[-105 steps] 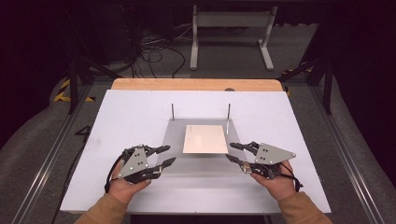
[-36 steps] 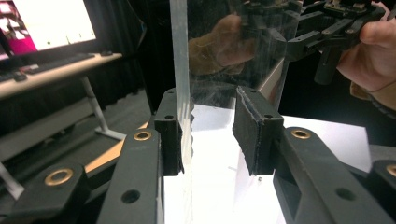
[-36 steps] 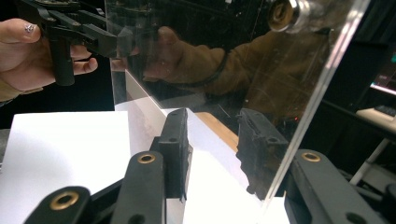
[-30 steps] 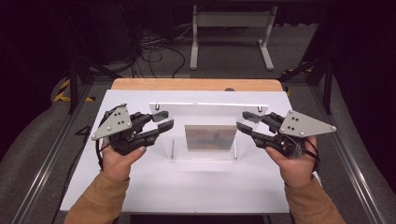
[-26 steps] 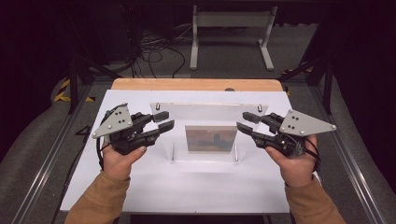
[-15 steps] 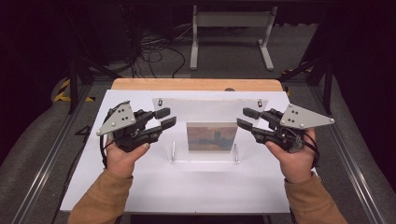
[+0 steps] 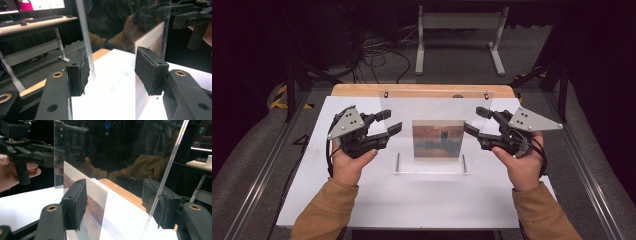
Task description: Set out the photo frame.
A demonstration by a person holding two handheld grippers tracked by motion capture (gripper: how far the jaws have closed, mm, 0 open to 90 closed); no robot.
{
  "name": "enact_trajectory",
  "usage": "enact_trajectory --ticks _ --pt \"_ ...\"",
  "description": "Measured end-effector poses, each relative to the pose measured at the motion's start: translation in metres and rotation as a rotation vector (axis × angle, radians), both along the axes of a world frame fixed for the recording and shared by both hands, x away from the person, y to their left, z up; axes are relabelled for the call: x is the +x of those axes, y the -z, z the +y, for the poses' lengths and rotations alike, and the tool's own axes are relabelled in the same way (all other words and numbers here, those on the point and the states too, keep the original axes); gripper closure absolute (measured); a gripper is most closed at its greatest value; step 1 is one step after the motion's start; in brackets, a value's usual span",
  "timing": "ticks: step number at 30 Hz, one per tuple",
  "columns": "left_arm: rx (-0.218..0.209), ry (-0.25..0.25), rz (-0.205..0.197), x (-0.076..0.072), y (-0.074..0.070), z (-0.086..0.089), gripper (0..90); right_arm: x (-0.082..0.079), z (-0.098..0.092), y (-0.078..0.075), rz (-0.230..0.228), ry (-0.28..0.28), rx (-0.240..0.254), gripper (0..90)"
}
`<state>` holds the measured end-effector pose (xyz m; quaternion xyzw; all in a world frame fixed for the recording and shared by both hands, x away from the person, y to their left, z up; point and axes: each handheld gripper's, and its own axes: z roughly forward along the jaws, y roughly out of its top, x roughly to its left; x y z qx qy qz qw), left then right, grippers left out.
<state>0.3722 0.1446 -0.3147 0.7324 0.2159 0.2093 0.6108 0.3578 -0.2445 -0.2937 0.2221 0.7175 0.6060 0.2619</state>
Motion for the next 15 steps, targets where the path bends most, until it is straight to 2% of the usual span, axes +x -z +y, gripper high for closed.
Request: enact_trajectory --ticks 2,6,15 --pt "-0.005 -0.005 -0.006 0.002 0.003 -0.002 44.2 0.003 -0.001 0.002 0.007 0.004 0.004 34.5" --pt "-0.010 -0.009 0.006 0.006 0.006 -0.002 43.5 0.007 -0.003 0.005 0.027 0.003 0.017 34.3" --pt "-0.013 -0.034 0.060 0.015 0.016 0.000 36.1 0.012 -0.010 0.011 0.058 0.043 0.021 28.4"
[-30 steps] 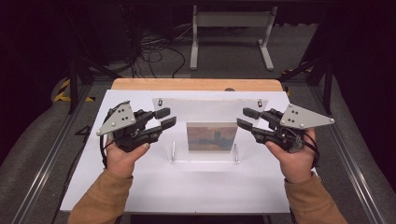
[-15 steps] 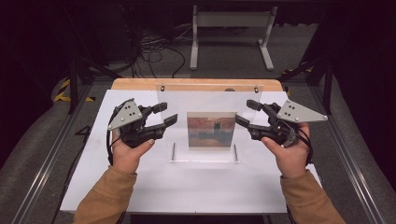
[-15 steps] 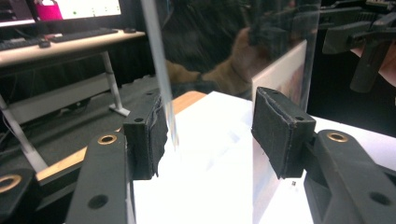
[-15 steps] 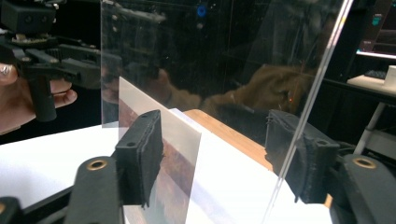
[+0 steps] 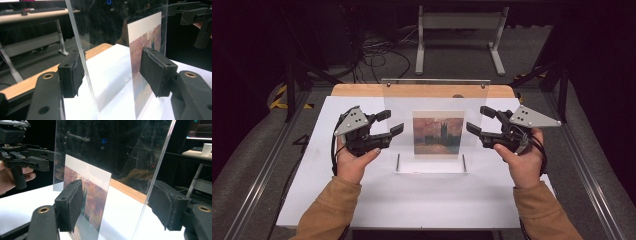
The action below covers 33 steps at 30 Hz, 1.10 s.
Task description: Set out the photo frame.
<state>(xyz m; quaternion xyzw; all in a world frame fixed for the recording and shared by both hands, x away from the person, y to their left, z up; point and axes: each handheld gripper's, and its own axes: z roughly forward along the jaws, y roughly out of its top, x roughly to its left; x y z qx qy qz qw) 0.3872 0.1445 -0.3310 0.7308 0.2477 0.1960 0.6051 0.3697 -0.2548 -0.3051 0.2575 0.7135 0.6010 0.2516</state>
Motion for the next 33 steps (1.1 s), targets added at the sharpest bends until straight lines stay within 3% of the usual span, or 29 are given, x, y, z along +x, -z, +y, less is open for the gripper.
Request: enact_trajectory --ticks 10,21,33 --pt "0.002 -0.022 0.027 -0.004 0.004 0.009 29.1 -0.006 -0.013 -0.001 0.004 0.022 0.000 24.0" --pt "0.038 -0.063 0.066 -0.031 0.007 0.037 25.4 -0.023 -0.040 -0.001 0.017 0.062 -0.049 20.8" --pt "0.101 -0.095 0.087 -0.049 0.016 0.067 24.7 -0.039 -0.073 0.005 0.060 0.120 -0.098 18.8"
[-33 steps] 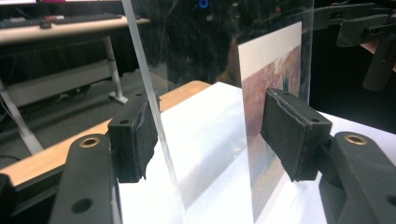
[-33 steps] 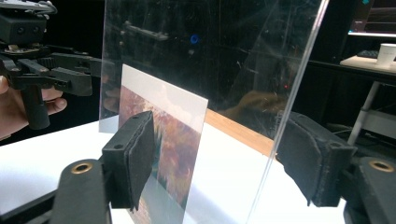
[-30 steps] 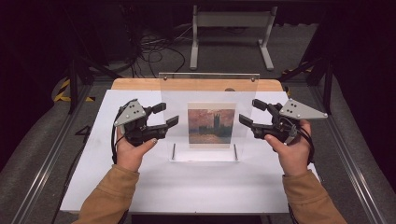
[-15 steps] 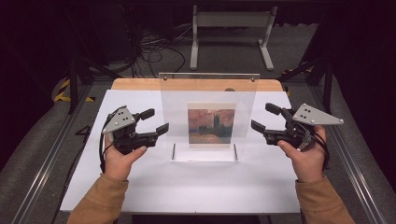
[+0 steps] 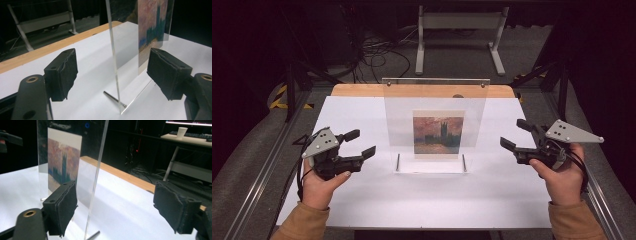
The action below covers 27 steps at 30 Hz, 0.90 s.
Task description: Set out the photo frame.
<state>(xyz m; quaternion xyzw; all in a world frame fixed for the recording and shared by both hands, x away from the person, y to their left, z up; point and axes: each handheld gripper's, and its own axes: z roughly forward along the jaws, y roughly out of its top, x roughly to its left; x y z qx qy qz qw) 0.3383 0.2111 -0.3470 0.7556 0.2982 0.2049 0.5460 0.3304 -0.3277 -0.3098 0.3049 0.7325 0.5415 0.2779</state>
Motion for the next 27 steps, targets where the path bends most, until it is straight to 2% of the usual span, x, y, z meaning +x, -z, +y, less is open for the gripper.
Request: enact_trajectory --ticks 7,14,17,22,23,27 --pt "0.000 -0.042 -0.002 -0.005 0.006 0.022 24.4 -0.008 -0.014 0.008 0.030 0.016 -0.015 17.1" --pt "-0.004 -0.099 0.019 -0.011 0.024 0.043 21.5 -0.012 -0.024 0.027 0.073 0.022 -0.034 17.0" --pt "-0.006 -0.112 0.028 -0.014 0.033 0.047 19.3 -0.013 -0.025 0.037 0.086 0.029 -0.023 17.3" --pt "-0.010 -0.100 0.046 -0.016 0.050 0.048 18.3 -0.014 -0.025 0.053 0.094 0.030 -0.028 17.7" --pt "-0.013 -0.105 0.039 -0.016 0.054 0.048 18.3 -0.014 -0.024 0.057 0.098 0.028 -0.027 17.7" --pt "-0.018 -0.096 0.041 -0.017 0.062 0.047 18.3 -0.013 -0.024 0.064 0.096 0.044 -0.062 17.7"
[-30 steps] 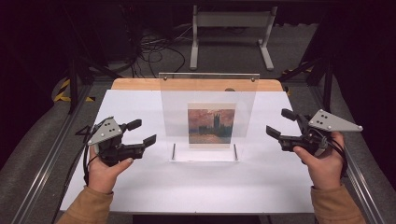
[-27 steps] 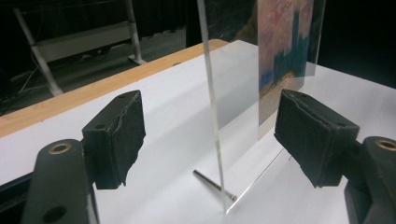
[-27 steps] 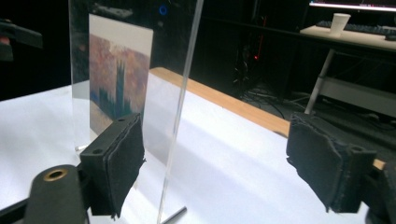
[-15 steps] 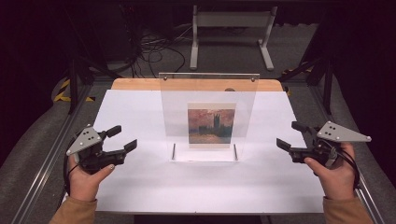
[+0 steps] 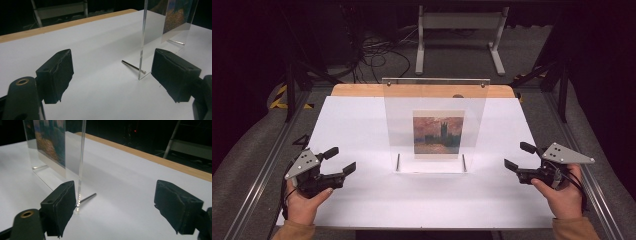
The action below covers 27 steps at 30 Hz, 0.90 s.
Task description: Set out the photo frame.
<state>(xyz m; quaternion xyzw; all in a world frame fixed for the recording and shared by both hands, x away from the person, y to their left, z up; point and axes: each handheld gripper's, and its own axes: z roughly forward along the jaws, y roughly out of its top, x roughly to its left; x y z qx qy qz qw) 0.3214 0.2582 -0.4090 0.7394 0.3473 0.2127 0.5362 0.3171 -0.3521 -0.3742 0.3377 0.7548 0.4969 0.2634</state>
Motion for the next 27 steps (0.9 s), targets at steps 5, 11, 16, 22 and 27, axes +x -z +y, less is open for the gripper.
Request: enact_trajectory --ticks 5,11,16,22,27 --pt "0.006 0.007 -0.014 0.002 0.013 0.000 18.3 0.001 -0.002 0.016 0.005 0.000 0.021 18.0" --pt "-0.033 0.019 -0.043 0.002 0.028 -0.001 18.3 0.000 0.001 0.042 0.043 -0.013 0.032 18.6" --pt "-0.071 0.000 -0.008 0.004 0.039 0.001 18.4 0.000 0.003 0.057 0.050 -0.030 0.028 18.7" --pt "-0.036 -0.005 0.016 0.008 0.049 -0.003 18.6 0.004 0.006 0.075 0.097 -0.029 0.050 18.6" --pt "-0.005 0.022 0.043 0.009 0.053 -0.009 18.6 0.006 0.010 0.077 0.104 -0.037 0.028 18.7"
